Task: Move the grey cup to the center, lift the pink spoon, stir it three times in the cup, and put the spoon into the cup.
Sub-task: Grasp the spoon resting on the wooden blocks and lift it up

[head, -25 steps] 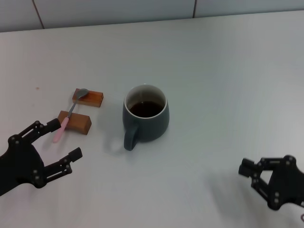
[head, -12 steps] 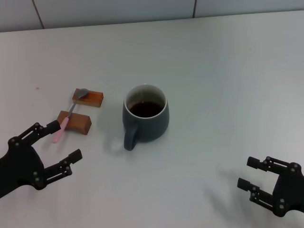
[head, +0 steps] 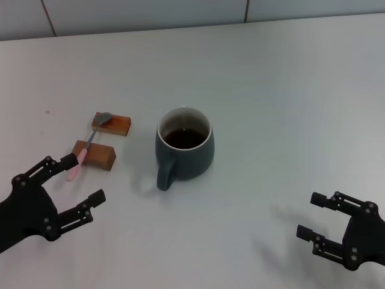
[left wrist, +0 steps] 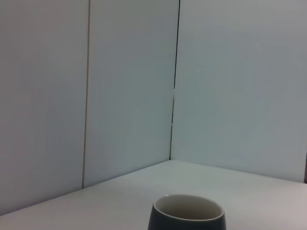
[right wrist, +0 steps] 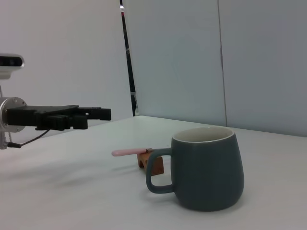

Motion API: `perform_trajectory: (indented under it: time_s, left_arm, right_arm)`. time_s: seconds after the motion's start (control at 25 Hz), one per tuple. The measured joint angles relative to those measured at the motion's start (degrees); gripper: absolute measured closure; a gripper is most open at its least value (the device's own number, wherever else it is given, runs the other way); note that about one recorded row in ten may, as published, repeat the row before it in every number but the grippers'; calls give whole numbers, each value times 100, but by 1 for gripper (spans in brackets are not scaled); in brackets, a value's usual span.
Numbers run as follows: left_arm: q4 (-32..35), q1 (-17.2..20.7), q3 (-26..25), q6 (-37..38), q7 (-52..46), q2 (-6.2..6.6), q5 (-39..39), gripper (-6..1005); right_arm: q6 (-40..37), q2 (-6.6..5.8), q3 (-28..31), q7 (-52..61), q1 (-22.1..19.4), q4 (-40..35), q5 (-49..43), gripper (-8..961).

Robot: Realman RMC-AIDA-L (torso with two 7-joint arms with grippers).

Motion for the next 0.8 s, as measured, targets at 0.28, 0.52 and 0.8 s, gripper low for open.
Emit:
perform_trajectory:
  time_s: [0.28, 0.52, 0.8]
  left_arm:
    - [-815, 8, -905, 165, -474, -1, -361, 139]
    - [-1950, 102, -2270, 182, -1377, -12, -565, 139]
    - [-2276, 294, -2884, -260, -3081, -11, -566, 139]
  right_arm:
    - [40, 4, 0, 5, 101, 4, 1, 265]
    - [58, -3, 0, 110, 169, -49, 0, 264]
    - [47, -7, 5, 153, 216, -158, -5, 264]
